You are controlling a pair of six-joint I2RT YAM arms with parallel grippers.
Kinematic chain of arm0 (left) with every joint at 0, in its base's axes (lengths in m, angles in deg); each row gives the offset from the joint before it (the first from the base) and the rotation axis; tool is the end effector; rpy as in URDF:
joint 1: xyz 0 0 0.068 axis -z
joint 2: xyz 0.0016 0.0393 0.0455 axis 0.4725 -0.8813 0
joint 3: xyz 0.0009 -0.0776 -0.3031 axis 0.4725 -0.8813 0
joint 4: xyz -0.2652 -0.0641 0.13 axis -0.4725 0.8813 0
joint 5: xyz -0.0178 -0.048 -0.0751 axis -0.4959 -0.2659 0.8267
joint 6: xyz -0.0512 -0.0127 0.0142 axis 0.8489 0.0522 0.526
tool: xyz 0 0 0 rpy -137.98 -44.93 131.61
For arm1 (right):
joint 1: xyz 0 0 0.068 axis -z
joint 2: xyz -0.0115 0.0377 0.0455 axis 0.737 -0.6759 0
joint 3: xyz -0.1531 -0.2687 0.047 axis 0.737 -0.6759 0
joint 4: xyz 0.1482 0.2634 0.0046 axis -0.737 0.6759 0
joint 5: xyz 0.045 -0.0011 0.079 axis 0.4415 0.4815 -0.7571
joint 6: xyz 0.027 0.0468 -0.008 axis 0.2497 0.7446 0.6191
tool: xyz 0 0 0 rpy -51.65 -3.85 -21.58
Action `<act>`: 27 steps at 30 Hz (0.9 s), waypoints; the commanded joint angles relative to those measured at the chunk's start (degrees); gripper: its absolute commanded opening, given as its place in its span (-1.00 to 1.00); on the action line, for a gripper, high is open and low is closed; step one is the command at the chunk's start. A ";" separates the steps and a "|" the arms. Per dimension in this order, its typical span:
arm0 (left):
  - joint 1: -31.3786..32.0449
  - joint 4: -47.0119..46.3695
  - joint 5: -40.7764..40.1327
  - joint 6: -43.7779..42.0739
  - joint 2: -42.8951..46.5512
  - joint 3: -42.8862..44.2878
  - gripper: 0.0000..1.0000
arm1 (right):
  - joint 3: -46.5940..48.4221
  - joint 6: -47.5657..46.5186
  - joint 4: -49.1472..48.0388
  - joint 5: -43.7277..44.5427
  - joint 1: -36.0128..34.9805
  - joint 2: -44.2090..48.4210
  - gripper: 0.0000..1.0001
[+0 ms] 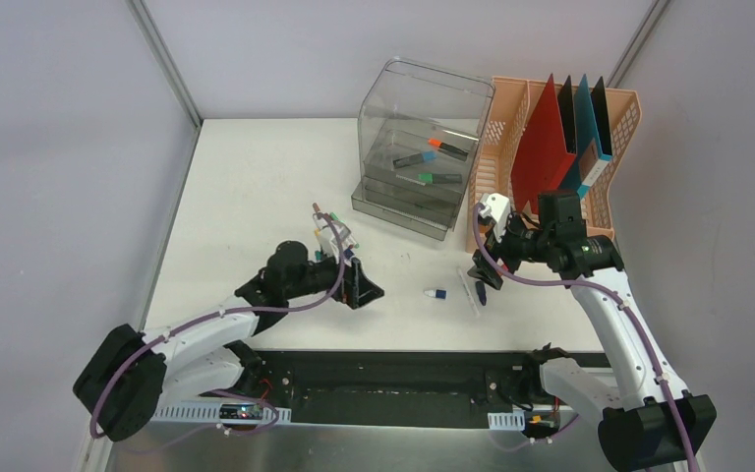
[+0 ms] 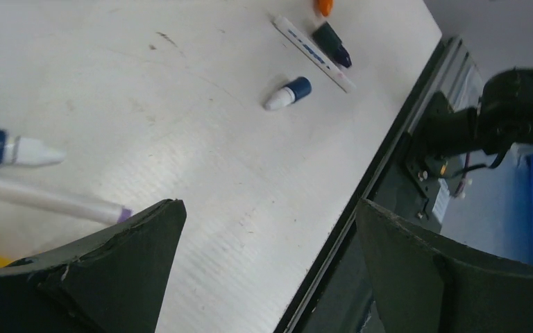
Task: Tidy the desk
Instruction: Pick up the stationery from the center of the board.
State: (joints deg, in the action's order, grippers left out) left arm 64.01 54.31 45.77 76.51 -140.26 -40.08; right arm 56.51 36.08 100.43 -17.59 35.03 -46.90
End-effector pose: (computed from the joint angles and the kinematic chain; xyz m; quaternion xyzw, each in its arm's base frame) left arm 0.1673 -0.1398 0.2005 0.1704 0.7931 -0.4487 0.3750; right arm 0.1947 0.0652 0.3400 -0.5123 0.7394 0.1947 0.3910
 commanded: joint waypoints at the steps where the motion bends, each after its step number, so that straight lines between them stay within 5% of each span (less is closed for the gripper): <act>1: 9.98 -0.10 -7.40 -13.89 -3.71 5.00 0.98 | -0.10 -0.79 -1.14 -0.49 0.57 0.20 0.98; 6: 20.98 -2.30 -16.80 -28.73 -12.14 8.58 0.98 | -0.10 -0.70 -1.15 -0.59 0.76 0.04 0.98; 13: 24.27 -20.82 -8.84 -50.82 -27.28 9.02 0.98 | -0.10 -0.61 -1.11 -0.92 1.26 0.37 0.98; 27: 24.28 -22.12 -3.49 -59.69 -43.90 21.84 0.92 | -0.03 -0.81 -0.98 -1.30 1.60 0.92 0.98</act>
State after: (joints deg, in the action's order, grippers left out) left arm 87.88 33.48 39.41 20.71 -181.74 -22.60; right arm 56.51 36.08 100.43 -17.63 36.21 -46.93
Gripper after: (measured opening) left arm 0.979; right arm 0.990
